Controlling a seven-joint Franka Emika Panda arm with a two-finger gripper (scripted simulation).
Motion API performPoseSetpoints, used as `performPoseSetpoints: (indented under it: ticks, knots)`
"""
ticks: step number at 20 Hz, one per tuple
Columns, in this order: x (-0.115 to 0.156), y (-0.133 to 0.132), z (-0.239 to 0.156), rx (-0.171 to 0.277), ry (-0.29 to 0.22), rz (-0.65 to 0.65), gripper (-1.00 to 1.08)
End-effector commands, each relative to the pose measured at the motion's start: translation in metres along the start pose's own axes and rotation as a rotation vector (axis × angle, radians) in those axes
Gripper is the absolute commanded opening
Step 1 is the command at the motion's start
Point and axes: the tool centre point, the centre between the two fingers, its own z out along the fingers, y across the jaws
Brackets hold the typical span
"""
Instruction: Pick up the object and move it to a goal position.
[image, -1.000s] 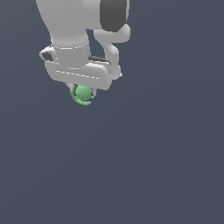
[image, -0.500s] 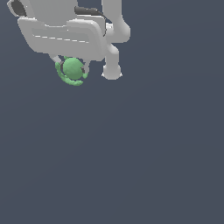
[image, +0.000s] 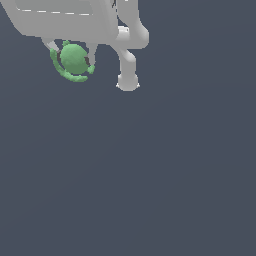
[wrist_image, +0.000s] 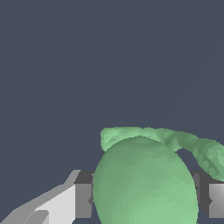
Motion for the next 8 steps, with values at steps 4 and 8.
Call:
performPoseSetpoints:
  ticks: [4,8]
  knots:
    - [0.0020,0.0007,-0.0103,0.000,-0.001,0.000,-1.00]
    - [0.0025,0.0008,-0.0122,0.000,-0.001,0.000,-1.00]
